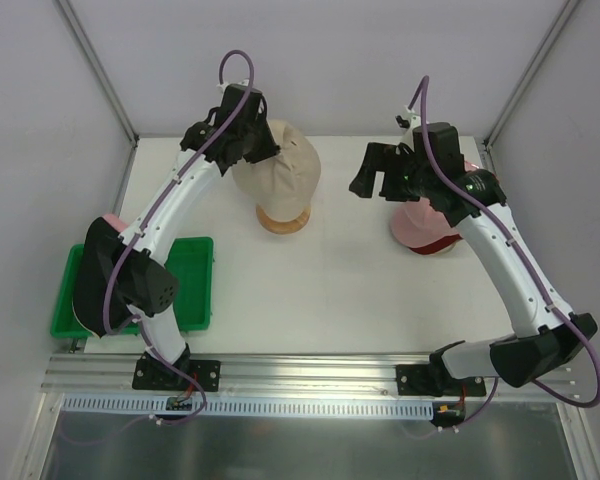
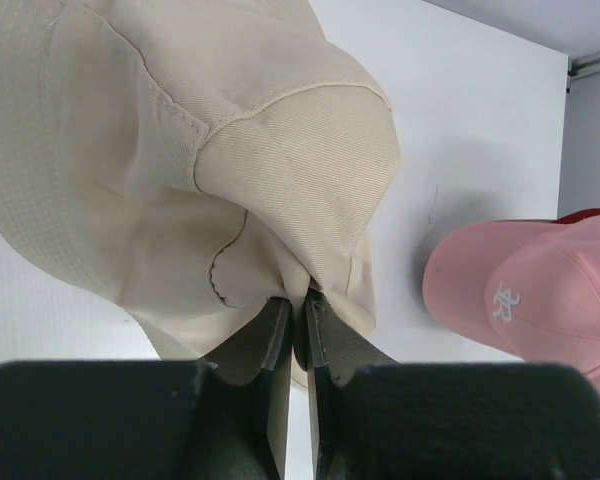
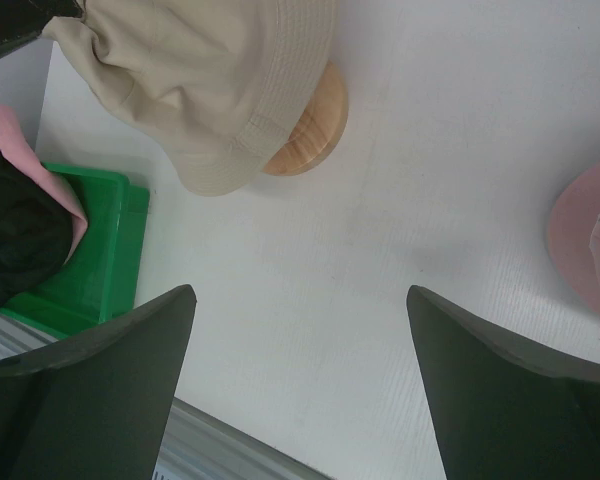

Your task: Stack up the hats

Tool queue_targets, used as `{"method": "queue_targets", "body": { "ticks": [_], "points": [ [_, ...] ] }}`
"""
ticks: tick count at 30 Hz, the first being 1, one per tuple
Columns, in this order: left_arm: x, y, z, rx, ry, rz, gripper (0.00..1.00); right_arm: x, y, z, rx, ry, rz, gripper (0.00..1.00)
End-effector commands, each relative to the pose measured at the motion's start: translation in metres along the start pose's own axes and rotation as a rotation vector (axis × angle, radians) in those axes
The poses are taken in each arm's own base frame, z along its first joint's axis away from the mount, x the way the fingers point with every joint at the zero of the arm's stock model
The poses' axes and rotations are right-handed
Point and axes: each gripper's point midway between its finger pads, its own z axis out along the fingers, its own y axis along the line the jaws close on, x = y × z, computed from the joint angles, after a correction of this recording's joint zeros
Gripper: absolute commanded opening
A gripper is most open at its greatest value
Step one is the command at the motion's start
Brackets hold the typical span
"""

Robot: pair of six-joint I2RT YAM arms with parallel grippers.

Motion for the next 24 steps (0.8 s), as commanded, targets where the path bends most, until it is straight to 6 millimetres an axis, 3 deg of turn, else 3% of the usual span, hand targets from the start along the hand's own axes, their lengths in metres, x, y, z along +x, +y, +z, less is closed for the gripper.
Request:
{"method": "queue_targets", "body": {
  "ticks": [1,7,12,16,24],
  "points": [
    [-0.008,0.005,0.01,-0.01,-0.025,-0.024,0.08,-0.003,-0.001,-0.001,-0.001,-0.011,-0.015,0.93],
    [0.0,0.005,0.024,-0.009,0.01,-0.033,0.09,-0.003,-0.002,0.0,0.004,-0.012,-0.017,0.93],
    [-0.001,0.0,0.027,0.012,0.019,-0.025,0.21,-0.002,-0.004,0.001,0.009,-0.007,-0.017,0.92],
    [0.0,0.007,0.028,-0.01,0.017,-0.027,0.34,-0.001,-0.004,0.002,0.011,-0.003,-0.018,0.93],
    [0.002,0.017,0.028,-0.033,0.017,-0.039,0.36,0.001,-0.005,0.006,0.014,0.007,-0.017,0.93]
  ]
}}
